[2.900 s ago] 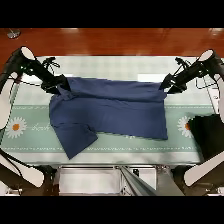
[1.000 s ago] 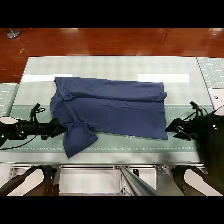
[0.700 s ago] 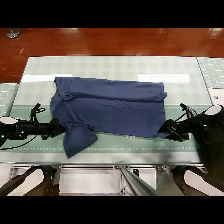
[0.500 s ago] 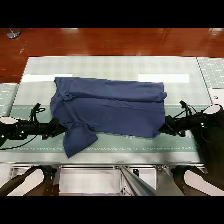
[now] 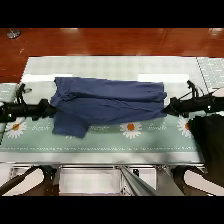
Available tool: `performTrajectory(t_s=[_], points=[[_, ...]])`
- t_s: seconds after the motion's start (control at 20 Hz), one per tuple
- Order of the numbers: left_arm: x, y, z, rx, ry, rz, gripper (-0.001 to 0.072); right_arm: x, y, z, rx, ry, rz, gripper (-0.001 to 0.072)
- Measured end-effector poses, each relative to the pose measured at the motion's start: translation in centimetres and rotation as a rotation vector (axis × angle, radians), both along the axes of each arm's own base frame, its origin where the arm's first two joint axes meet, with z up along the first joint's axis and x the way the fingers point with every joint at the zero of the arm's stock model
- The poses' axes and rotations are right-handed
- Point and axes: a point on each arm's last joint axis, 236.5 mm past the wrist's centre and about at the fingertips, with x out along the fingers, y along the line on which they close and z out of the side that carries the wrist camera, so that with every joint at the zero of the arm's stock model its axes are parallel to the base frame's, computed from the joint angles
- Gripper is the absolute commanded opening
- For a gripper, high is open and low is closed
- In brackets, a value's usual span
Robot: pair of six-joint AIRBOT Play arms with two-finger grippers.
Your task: Fold the shirts.
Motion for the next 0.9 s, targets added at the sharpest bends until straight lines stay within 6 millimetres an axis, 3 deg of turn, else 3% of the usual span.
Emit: performTrajectory(t_s=[0.2, 0.45, 0.7, 0.75, 0.8, 0.85, 0.9], points=[[6.5, 0.7, 1.2, 0.024, -0.048, 0.018, 0.0022, 5.5, -1.0, 1.0, 0.012, -0.068, -0.044, 0.0021], [14.1, 1.4, 0.9, 0.015, -0.064, 0.075, 0.0022, 11.6, -2.1, 1.0, 0.042, -0.117, -0.08, 0.0021], [18.6, 0.5, -1.0, 0.007, -0.06, 0.064, 0.0023, 15.1, -2.5, -0.6, 0.08, -0.115, -0.106, 0.0044], [19.1, 0.2, -1.2, 0.007, -0.063, 0.059, 0.0125, 15.4, -2.5, -1.0, 0.087, -0.109, -0.111, 0.0285], [19.5, 0.0, -1.5, 0.007, -0.064, 0.055, 0.0532, 15.6, -2.5, -1.5, 0.092, -0.1, -0.116, 0.0623], [19.7, -0.1, -1.7, 0.005, -0.061, 0.053, 0.0701, 15.7, -2.5, -1.8, 0.095, -0.096, -0.118, 0.0621], [19.7, -0.3, -1.6, -0.001, -0.056, 0.045, 0.0701, 15.8, -2.6, -1.8, 0.101, -0.097, -0.118, 0.0621]])
